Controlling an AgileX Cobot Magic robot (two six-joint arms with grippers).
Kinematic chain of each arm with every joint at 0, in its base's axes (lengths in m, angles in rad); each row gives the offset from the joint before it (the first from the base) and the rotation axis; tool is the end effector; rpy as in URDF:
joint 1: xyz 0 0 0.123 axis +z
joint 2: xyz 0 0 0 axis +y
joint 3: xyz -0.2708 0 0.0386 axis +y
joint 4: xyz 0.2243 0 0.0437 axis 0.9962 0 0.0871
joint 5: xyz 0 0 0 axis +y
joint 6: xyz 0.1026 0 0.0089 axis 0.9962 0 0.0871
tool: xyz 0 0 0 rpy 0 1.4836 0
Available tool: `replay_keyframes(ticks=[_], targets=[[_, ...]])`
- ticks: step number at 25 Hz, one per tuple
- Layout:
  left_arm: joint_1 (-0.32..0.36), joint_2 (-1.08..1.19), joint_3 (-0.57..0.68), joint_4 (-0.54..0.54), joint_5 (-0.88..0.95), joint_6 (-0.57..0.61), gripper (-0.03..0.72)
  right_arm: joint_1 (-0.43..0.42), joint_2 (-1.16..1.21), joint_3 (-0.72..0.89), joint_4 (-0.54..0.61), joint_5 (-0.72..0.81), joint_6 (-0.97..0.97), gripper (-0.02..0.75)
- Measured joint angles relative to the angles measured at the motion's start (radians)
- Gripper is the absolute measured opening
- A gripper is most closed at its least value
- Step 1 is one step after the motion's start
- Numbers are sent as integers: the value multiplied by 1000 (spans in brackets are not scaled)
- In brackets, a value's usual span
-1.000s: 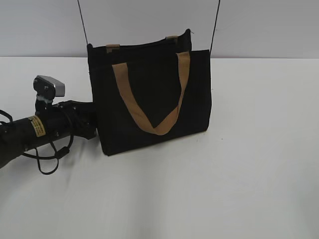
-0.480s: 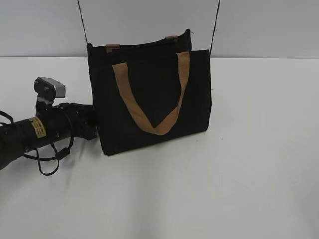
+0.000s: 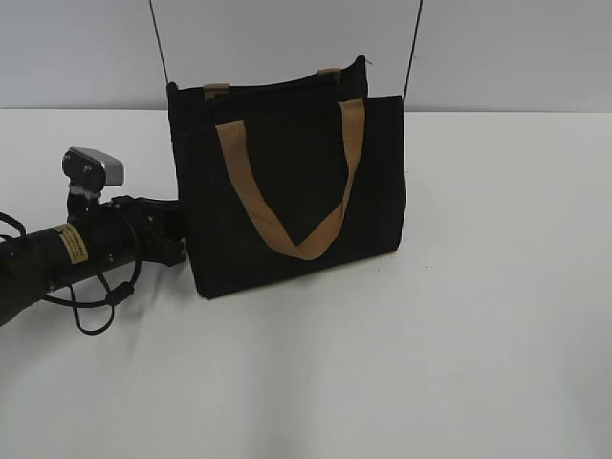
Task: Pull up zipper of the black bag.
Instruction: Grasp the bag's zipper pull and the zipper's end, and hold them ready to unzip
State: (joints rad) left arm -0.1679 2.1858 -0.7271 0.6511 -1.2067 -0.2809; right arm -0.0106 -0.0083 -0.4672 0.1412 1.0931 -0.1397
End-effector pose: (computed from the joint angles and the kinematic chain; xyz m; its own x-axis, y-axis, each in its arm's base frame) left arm 0.3241 -0.1141 0.0830 -0.2523 0.0294 -0.9672 0.6751 0.7214 -0.1542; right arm -0.0032 0.0129 0.2495 -0.4937 -0.0686 -0.8669 -0.1346 0.9909 -0.0017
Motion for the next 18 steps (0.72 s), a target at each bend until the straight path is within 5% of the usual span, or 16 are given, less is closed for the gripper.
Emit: replay_keyframes(ticks=[10,18], targets=[[12,-144,62,2,48,-23,22,0,0,0,0,0,0,515],[17,-465,115,20,289,-23,22,0,0,0,0,0,0,515]])
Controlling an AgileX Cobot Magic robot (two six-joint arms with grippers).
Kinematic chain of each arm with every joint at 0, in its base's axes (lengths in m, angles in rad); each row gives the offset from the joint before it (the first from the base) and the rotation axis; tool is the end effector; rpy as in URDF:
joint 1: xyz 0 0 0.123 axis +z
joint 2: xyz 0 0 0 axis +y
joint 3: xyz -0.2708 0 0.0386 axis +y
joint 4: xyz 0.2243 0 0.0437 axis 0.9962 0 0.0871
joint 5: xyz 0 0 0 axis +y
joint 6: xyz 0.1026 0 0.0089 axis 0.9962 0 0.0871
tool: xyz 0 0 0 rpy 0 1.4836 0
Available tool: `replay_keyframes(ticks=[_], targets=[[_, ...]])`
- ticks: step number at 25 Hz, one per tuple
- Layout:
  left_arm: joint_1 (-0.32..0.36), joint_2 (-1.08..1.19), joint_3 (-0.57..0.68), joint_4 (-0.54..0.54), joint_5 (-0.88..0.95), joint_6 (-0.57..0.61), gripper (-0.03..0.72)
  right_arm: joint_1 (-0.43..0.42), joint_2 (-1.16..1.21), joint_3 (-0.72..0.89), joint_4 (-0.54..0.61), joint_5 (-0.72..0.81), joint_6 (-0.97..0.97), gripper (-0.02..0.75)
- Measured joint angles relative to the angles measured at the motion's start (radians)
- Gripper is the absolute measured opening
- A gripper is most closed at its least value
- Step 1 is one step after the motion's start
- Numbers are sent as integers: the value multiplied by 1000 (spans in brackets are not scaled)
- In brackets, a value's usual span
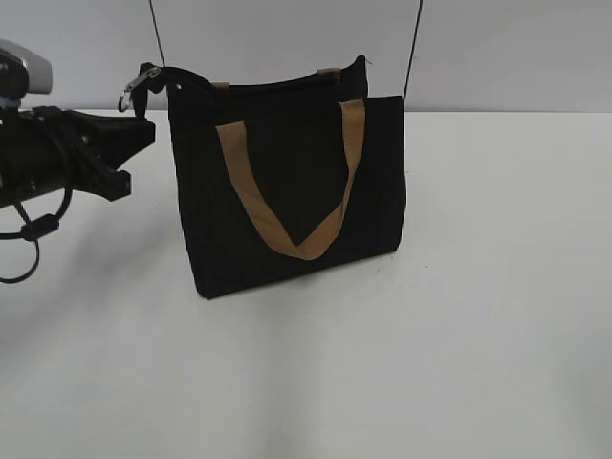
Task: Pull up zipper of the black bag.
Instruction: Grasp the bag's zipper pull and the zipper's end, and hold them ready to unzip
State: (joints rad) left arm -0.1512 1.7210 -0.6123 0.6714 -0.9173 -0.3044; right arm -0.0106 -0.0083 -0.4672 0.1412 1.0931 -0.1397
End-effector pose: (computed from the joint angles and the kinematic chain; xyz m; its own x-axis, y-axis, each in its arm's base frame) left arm 0.2940 -0.0962 0.1836 -0.1302 0.1474 -0.9805 0.6325 0.7739 0.0324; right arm -0.0032 0.0129 0.2495 -0.4937 -0.0686 -0.8669 -0.1346 0.9909 -0.0017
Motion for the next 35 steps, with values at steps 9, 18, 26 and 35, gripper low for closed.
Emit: replay_keyframes(ticks=[9,18,26,35], targets=[[0,-292,1,91,249,0,21,0,0,0,0,0,0,515],[0,-422,1,122,343,0,21,0,0,0,0,0,0,515],[-1,-426,2,126,346,0,21,0,0,0,22,-1,0,515],[-1,-426,2,126,328,0,21,0,9,-13,85,-50,-37,515]])
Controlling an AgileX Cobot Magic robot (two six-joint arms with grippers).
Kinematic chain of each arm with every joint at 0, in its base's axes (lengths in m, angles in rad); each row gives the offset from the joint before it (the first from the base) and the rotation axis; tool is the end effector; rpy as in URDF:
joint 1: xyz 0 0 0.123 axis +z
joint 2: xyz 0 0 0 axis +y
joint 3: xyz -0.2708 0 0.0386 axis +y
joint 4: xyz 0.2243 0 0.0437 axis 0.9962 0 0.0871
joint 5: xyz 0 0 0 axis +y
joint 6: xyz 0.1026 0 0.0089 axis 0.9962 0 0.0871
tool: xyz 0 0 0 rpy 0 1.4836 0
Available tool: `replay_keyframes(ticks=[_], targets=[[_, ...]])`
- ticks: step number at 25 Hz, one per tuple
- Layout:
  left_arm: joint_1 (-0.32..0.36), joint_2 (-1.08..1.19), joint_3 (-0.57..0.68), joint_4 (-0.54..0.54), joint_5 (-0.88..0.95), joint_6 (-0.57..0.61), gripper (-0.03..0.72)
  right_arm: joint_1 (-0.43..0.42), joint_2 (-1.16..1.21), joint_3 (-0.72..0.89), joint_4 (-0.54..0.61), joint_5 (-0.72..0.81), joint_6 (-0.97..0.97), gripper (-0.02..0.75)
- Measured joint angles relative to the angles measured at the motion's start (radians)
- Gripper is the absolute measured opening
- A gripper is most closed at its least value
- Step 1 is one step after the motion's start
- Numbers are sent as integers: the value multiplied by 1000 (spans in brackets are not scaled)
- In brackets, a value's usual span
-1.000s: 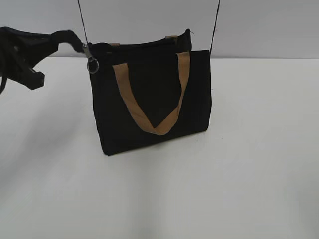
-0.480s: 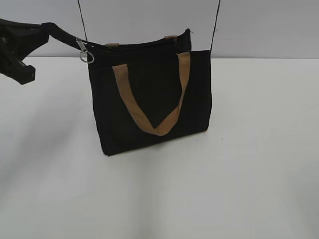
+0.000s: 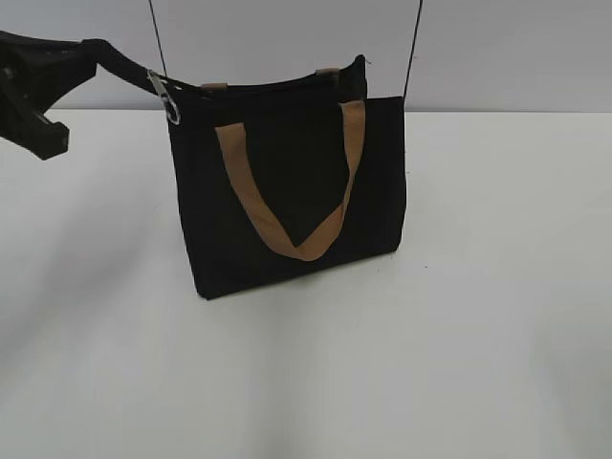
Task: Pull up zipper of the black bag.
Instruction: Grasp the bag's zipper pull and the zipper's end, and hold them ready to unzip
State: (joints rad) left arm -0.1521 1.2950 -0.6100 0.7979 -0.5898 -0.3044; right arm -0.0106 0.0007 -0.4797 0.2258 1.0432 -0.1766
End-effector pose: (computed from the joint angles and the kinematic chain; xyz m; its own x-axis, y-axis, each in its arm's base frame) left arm 0.2488 -0.0796 0.2708 0.0605 0.3532 -0.9336 0.5473 0.7704 0.3270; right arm -0.0014 0.0199 0.2585 -0.4382 -0.0556 -0.8971 -0.1897 0.9813 0.0318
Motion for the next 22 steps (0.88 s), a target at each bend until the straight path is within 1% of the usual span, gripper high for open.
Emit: replay_keyframes(ticks=[5,8,14,17,22], targets=[[0,-2,0,-1,-44,0,20,0,121,-12,98,-39,-159,515],[0,-2,0,-6,-72,0,20,0,217,-12,200,-87,-272,515],[0,-2,0,-24,-132,0,20,0,397,-12,414,-233,-532,515],[0,-2,-1,-25,-156,0,20,0,492,-15,522,-274,-674,515],[0,-2,-23,-24,-163,1,20,0,659,-84,652,-311,-911,515]])
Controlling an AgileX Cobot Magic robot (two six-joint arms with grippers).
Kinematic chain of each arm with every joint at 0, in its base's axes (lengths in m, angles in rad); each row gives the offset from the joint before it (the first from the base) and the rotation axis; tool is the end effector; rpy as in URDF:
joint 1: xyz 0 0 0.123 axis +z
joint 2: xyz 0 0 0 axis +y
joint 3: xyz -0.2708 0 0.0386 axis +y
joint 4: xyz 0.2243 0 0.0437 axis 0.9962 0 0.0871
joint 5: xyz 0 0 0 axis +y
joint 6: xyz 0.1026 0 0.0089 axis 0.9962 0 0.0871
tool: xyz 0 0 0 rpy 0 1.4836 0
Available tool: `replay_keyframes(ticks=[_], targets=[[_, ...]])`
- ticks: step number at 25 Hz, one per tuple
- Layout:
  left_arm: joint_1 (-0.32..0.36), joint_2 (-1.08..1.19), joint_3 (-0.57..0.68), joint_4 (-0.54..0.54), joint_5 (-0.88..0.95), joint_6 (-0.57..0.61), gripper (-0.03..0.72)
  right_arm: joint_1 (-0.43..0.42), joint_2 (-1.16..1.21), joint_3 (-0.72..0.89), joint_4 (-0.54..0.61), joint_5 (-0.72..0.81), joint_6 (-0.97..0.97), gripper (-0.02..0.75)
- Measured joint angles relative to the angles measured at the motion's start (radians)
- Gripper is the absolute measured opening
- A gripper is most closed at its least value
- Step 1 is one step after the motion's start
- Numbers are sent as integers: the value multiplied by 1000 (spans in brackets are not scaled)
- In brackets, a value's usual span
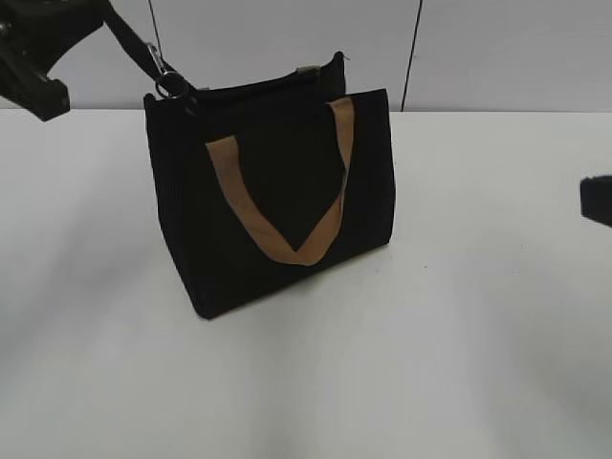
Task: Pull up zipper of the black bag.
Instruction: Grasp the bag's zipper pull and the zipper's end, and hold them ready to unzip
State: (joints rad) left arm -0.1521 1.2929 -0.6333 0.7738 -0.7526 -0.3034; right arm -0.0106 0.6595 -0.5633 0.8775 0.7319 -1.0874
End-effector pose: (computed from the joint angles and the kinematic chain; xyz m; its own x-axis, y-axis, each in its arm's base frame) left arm 0.2469 -0.0876 0.2926 0.2048 0.2449 -0.9477 0.5698 0.7574 0.3189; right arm 0.1138 0.0518 0.2967 -0.3219 -0.2965 -0.8991 -0.5837 0.8099 -0.0581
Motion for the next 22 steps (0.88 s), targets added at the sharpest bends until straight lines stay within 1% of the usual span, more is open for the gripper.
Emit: replay_keyframes(ticks=[2,6,8,10,13,16,19,22], targets=[[0,4,-16,2,2,0,19,0,72,-34,65,-9,-83,515],[0,33,-41,3,-4,0,19,6,257,-95,250,-11,-257,515],[0,47,-47,-1,-9,0,19,37,323,-125,338,-20,-356,515],[0,57,-51,-1,-17,0,19,87,395,-165,412,-36,-435,515],[0,71,-64,-1,-20,0,19,188,503,-229,456,-87,-506,515],[0,75,-84,-1,-17,0,19,288,615,-305,464,-145,-530,515],[0,79,-103,7,-10,0,19,358,720,-393,467,-173,-551,515],[0,79,-112,10,-8,0,19,409,818,-488,470,-184,-560,515]])
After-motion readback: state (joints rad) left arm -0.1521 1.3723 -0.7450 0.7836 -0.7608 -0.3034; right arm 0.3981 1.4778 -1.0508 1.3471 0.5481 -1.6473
